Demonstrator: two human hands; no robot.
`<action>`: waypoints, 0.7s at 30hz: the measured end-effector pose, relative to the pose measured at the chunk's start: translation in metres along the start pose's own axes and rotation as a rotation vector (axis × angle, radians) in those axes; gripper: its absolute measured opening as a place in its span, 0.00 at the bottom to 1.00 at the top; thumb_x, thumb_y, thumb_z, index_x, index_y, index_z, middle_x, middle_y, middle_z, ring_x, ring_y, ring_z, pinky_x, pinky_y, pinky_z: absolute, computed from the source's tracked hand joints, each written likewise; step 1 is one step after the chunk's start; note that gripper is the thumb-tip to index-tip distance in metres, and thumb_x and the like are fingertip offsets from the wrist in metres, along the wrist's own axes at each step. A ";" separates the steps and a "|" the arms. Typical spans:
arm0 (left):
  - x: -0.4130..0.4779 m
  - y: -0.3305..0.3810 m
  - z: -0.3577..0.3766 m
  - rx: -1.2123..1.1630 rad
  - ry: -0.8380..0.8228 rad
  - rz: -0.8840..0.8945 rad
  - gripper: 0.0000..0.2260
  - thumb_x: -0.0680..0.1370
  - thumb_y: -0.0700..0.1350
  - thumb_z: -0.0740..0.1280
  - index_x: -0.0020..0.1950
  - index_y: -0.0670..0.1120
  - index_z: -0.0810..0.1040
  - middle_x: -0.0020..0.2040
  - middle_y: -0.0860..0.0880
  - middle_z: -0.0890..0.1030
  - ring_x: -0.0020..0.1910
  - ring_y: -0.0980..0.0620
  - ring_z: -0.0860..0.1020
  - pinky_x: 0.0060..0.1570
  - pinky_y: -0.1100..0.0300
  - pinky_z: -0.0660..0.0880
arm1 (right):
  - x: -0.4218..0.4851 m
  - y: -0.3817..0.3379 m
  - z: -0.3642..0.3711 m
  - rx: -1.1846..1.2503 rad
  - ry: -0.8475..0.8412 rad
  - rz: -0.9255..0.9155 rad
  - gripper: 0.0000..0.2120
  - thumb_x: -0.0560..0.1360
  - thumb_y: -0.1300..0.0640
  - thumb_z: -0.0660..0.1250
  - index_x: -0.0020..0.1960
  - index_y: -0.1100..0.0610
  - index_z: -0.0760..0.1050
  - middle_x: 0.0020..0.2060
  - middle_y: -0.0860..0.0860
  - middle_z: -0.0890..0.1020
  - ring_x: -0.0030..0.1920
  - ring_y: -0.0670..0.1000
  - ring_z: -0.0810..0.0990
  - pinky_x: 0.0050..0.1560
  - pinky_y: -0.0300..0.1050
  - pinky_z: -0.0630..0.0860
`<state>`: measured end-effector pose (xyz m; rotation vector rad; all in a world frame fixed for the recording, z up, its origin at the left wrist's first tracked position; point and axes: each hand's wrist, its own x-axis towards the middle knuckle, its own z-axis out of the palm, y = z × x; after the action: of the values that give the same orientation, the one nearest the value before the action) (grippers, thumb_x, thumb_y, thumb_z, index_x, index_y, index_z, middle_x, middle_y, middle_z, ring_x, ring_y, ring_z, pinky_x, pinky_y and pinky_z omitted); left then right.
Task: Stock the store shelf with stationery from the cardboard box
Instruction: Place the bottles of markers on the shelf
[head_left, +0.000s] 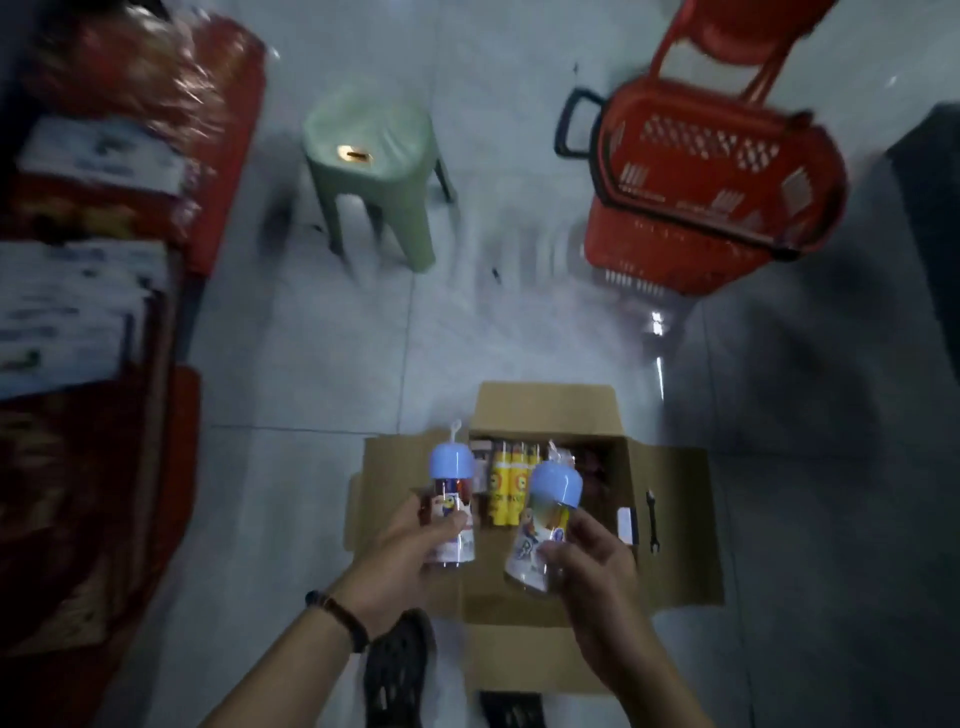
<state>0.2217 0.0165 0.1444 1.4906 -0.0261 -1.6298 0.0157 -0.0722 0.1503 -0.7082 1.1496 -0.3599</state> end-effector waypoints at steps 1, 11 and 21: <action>-0.033 0.027 -0.005 -0.028 -0.010 0.022 0.20 0.76 0.42 0.75 0.66 0.40 0.77 0.56 0.39 0.83 0.52 0.45 0.82 0.52 0.48 0.80 | -0.018 -0.026 0.023 -0.016 -0.057 -0.027 0.22 0.66 0.63 0.74 0.60 0.61 0.84 0.53 0.69 0.85 0.49 0.64 0.83 0.52 0.61 0.77; -0.351 0.204 -0.038 -0.265 0.189 0.466 0.17 0.80 0.47 0.65 0.69 0.46 0.77 0.50 0.41 0.81 0.46 0.45 0.80 0.44 0.51 0.77 | -0.207 -0.230 0.253 -0.143 -0.602 -0.186 0.21 0.70 0.61 0.73 0.63 0.58 0.83 0.55 0.63 0.85 0.55 0.59 0.84 0.55 0.57 0.77; -0.642 0.173 -0.123 -0.369 0.729 0.831 0.17 0.79 0.45 0.74 0.66 0.44 0.80 0.62 0.34 0.82 0.60 0.35 0.82 0.65 0.30 0.75 | -0.408 -0.228 0.466 -0.419 -1.032 -0.346 0.19 0.70 0.59 0.74 0.60 0.48 0.85 0.53 0.61 0.87 0.49 0.60 0.85 0.45 0.57 0.83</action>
<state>0.3363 0.3673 0.7112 1.4193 0.0528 -0.3687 0.3070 0.1561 0.6966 -1.2652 0.1027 0.0004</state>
